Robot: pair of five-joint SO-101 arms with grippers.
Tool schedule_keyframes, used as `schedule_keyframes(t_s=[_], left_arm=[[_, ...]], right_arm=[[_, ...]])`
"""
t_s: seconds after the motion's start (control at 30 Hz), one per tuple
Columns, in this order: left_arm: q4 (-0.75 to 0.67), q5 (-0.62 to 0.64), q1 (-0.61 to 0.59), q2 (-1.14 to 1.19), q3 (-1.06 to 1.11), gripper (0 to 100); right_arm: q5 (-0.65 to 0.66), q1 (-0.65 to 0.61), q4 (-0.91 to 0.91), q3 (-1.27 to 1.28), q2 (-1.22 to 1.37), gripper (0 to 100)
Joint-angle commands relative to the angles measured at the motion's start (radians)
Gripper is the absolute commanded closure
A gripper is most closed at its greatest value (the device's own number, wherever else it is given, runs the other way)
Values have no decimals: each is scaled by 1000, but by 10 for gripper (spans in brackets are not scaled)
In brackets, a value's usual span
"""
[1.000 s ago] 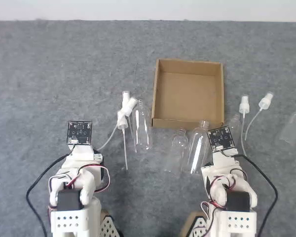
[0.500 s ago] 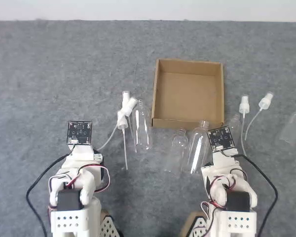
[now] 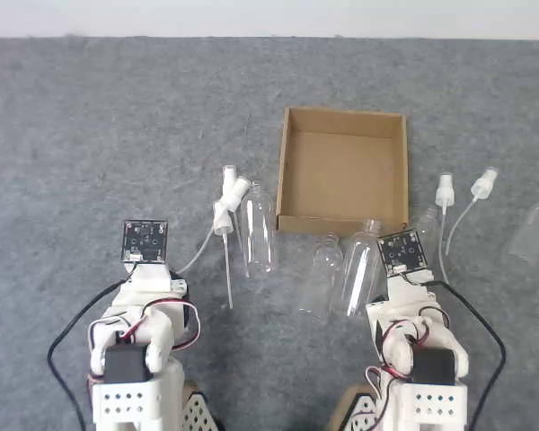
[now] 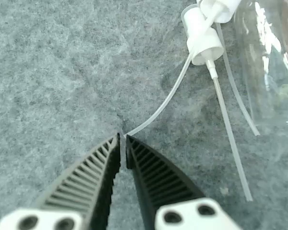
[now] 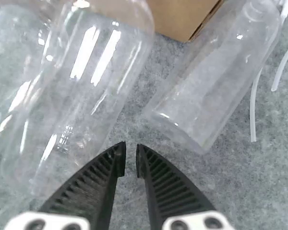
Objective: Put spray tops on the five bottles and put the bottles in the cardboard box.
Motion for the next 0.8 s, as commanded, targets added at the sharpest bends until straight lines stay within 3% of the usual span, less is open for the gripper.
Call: schedule_keyframes(t_s=[0.0,0.77], left_arm=[[5,9,0,-15,-7,988],[2,9,8,-15,-7,988]], right_arm=[[14,4,4,21,-13,992],[9,1,4,21,-13,992]])
